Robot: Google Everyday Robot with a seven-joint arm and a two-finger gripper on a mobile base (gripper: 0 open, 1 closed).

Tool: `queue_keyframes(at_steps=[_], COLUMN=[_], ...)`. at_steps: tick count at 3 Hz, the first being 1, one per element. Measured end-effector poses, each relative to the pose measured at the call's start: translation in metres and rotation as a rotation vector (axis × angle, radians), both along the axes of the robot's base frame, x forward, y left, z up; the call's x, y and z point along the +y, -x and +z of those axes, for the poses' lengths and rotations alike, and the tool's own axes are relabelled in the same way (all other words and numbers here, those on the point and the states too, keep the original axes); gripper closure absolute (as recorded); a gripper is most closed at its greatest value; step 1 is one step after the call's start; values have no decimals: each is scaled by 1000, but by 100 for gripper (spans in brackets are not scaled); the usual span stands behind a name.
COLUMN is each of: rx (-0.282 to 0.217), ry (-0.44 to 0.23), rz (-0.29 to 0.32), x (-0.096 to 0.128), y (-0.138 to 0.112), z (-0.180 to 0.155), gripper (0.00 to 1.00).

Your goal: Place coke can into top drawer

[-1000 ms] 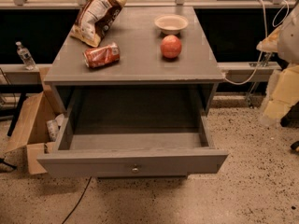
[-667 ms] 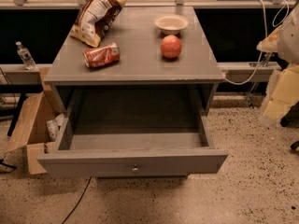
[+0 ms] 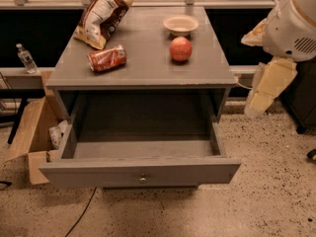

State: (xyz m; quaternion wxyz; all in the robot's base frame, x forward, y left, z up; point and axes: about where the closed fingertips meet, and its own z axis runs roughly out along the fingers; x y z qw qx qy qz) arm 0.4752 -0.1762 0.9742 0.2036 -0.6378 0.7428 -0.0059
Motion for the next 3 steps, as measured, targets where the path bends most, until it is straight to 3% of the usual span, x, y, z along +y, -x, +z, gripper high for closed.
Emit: queue_keyframes(at_steps=[1,2,3], rx=[-27,-33,-33], ry=[-85,-112,-111], rz=[110,142,143], x=[47,61,61], y=[-33,-43,-43], z=[-3,-5,-5], gripper=[0,0,0])
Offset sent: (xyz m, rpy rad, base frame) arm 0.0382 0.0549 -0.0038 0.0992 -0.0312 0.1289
